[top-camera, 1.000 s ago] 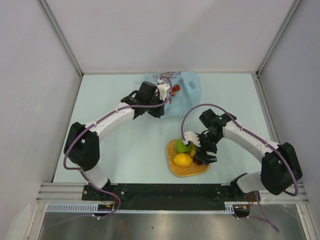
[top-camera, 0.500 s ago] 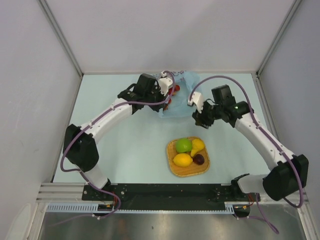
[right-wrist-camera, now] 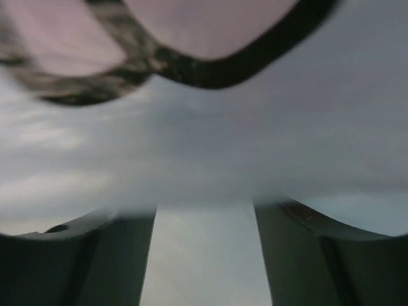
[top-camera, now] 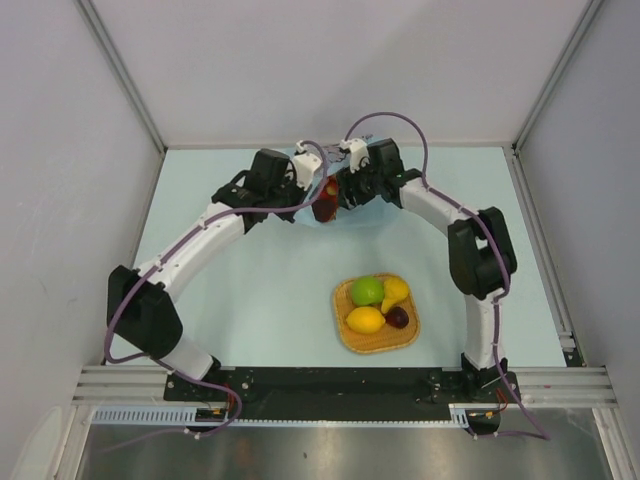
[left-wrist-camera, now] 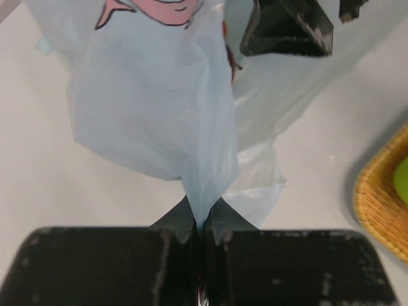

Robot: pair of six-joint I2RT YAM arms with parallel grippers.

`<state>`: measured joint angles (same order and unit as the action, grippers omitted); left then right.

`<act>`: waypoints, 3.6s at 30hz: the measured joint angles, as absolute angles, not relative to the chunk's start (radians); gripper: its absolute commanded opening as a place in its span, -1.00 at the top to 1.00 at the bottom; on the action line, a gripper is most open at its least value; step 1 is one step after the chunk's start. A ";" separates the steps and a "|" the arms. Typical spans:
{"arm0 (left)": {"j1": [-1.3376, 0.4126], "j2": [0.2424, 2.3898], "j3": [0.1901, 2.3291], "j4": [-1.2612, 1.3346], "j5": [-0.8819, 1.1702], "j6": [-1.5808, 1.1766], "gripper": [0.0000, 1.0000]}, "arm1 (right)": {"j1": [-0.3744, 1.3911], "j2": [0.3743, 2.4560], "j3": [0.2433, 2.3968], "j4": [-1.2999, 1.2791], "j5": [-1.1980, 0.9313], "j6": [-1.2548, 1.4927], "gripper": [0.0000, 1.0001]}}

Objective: Take the fake fruits out of the plastic bag
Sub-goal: Take out the fake fruit from the plastic bag, then place the fake fruit on the plate.

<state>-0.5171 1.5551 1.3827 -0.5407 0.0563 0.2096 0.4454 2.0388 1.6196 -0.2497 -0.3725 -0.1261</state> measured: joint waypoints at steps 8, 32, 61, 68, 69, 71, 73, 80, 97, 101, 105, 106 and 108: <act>-0.487 1.533 1.341 -0.525 0.001 0.202 0.95 | 0.538 2.186 1.731 -0.203 -0.326 -0.105 -0.96; -0.487 1.568 1.341 -0.515 0.062 0.152 0.99 | 0.576 2.214 1.703 -0.152 -0.139 -0.265 0.11; -0.487 1.667 1.383 -0.486 0.118 0.067 0.99 | 0.573 1.541 1.274 -0.724 -0.584 -0.881 0.11; -0.487 1.674 1.383 -0.483 0.138 0.048 0.99 | 0.635 1.625 1.274 -0.717 -0.618 -0.852 0.17; -0.487 1.674 1.383 -0.483 0.138 0.047 0.99 | 0.642 1.628 1.274 -0.718 -0.618 -0.840 0.17; -0.487 1.674 1.383 -0.482 0.139 0.041 0.99 | 0.652 1.621 1.276 -0.730 -0.618 -0.820 0.17; -0.487 1.674 1.383 -0.482 0.139 0.034 0.99 | 0.657 1.596 1.278 -0.765 -0.615 -0.811 0.18; -0.487 1.674 1.433 -0.491 0.184 0.008 1.00 | 0.658 1.377 1.259 -0.982 -0.594 -0.877 0.20; -0.498 1.663 1.516 -0.593 0.313 -0.003 0.99 | 0.918 1.118 0.891 -0.982 -0.411 -0.730 0.20; -0.464 1.659 1.546 -0.622 0.434 -0.058 0.99 | 0.874 1.175 0.891 -0.950 -0.326 -0.723 0.19; -0.442 1.636 1.502 -0.624 0.453 -0.079 0.99 | 0.871 1.199 0.891 -0.936 -0.287 -0.733 0.17; -0.439 1.626 1.491 -0.625 0.452 -0.080 1.00 | 0.876 1.200 0.891 -0.937 -0.284 -0.735 0.14; -0.438 1.615 1.485 -0.626 0.452 -0.081 1.00 | 0.894 1.201 0.891 -0.935 -0.280 -0.738 0.10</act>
